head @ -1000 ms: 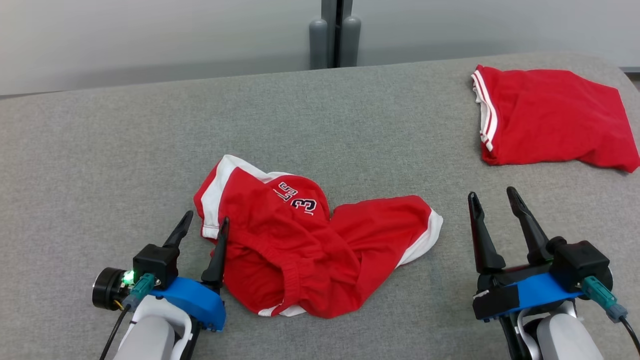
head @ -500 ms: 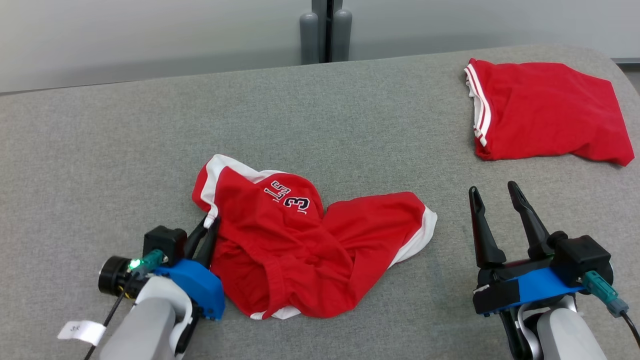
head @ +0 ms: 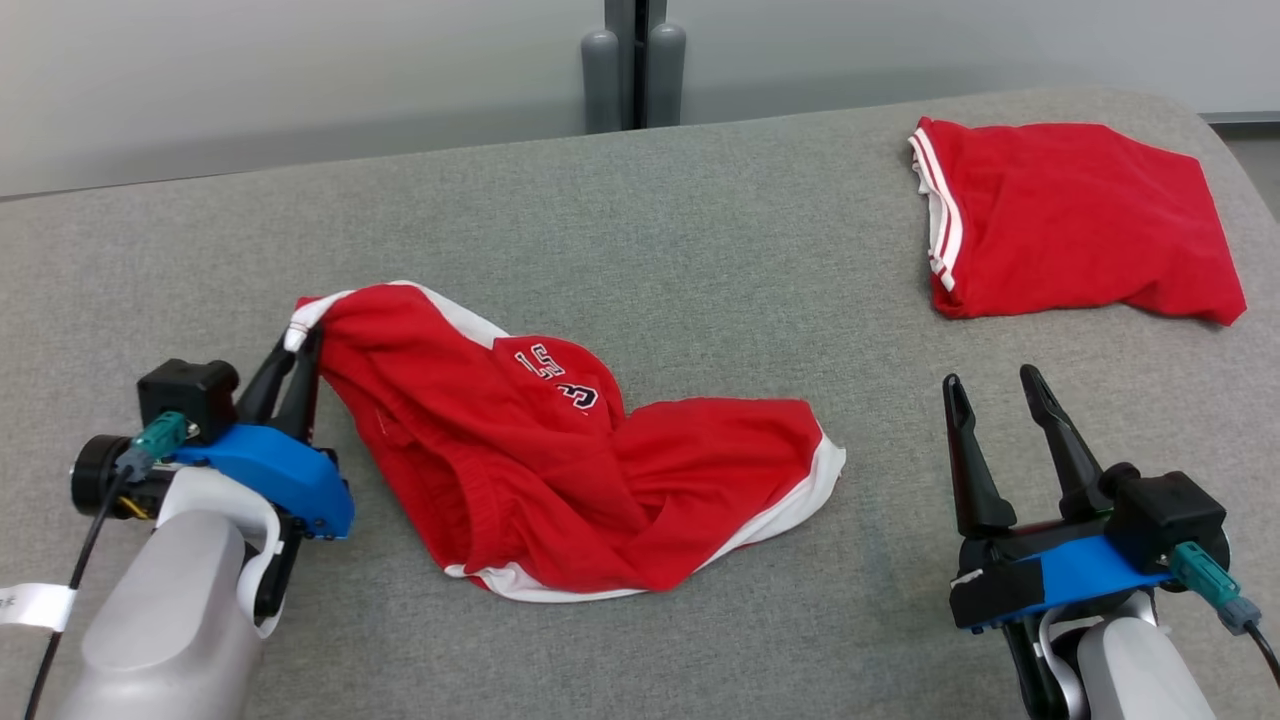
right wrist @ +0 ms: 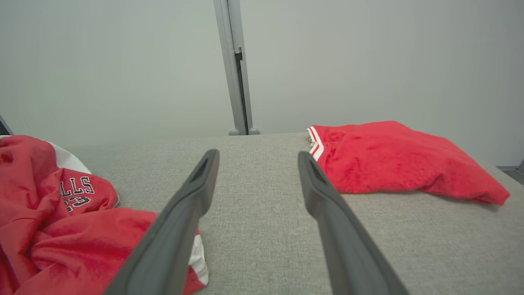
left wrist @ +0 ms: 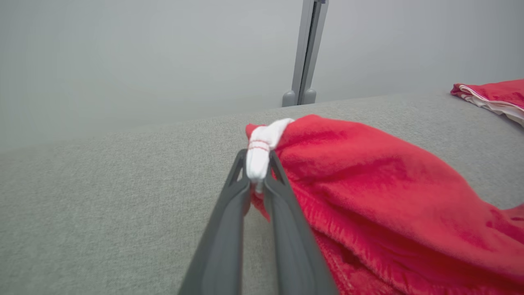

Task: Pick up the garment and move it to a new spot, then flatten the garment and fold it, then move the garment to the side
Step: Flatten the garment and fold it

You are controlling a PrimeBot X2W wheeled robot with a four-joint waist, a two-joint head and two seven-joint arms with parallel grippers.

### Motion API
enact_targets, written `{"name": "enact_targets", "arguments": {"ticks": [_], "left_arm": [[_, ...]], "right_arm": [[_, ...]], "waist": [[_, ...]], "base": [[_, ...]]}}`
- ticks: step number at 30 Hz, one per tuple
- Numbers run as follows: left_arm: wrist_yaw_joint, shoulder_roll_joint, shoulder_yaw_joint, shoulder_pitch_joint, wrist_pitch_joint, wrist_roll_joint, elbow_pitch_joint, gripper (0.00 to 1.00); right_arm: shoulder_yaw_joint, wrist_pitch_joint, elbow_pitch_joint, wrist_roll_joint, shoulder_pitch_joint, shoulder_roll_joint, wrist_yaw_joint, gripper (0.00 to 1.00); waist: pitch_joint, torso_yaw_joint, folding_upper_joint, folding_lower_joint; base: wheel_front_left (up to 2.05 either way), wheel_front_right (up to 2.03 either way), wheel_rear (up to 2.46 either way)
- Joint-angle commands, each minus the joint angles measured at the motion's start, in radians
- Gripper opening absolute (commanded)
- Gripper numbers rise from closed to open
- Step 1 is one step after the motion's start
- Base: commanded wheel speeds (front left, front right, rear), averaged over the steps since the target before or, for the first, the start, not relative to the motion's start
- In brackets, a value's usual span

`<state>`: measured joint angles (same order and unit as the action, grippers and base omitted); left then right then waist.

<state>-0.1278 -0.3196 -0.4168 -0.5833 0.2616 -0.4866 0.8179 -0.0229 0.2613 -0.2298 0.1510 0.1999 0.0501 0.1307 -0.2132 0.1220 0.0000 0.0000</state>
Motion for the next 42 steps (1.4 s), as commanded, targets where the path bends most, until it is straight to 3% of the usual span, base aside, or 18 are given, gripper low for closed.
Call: {"name": "enact_targets", "arguments": {"ticks": [1,4,5,6,18,28,42], "left_arm": [[0.006,-0.01,0.009,-0.015,0.004,-0.004,0.004,0.0],[0.014,-0.007,0.041,-0.006,0.004,0.002,0.013,0.03],[0.016,-0.003,0.047,0.001,0.004,0.007,0.014,0.38],[0.018,0.001,0.056,0.007,0.004,0.015,0.01,1.0],[0.04,0.063,0.215,0.171,0.003,0.135,-0.257,1.0],[0.029,0.148,0.334,0.394,0.004,0.25,-0.505,1.0],[0.003,0.214,0.361,0.518,0.004,0.341,-0.6,1.0]], "right_arm": [[0.003,0.005,-0.001,0.0,0.004,0.001,0.0,1.0],[0.004,0.005,-0.005,-0.002,-0.001,0.001,0.0,1.0],[0.003,0.005,-0.007,-0.001,-0.002,0.001,0.0,1.0],[0.002,0.005,-0.008,-0.001,-0.002,0.001,0.0,1.0],[0.011,0.005,-0.025,-0.005,-0.021,0.001,0.0,1.0],[0.015,0.005,-0.028,0.006,-0.053,0.001,0.0,1.0],[0.014,0.005,-0.033,0.011,-0.077,0.001,0.0,1.0]], "waist": [[0.0,0.002,0.0,0.0],[-0.001,0.009,0.0,0.0],[-0.001,0.01,0.0,0.0],[-0.001,0.011,0.0,0.0],[0.046,-0.04,0.0,0.0],[0.101,-0.088,0.0,0.0],[0.126,-0.119,0.0,0.0]], "base": [[0.0,0.0,0.0],[0.0,0.0,0.0],[0.0,0.0,0.0],[0.0,0.0,0.0],[0.0,0.0,0.0],[0.0,0.0,0.0],[0.0,0.0,0.0]]}}
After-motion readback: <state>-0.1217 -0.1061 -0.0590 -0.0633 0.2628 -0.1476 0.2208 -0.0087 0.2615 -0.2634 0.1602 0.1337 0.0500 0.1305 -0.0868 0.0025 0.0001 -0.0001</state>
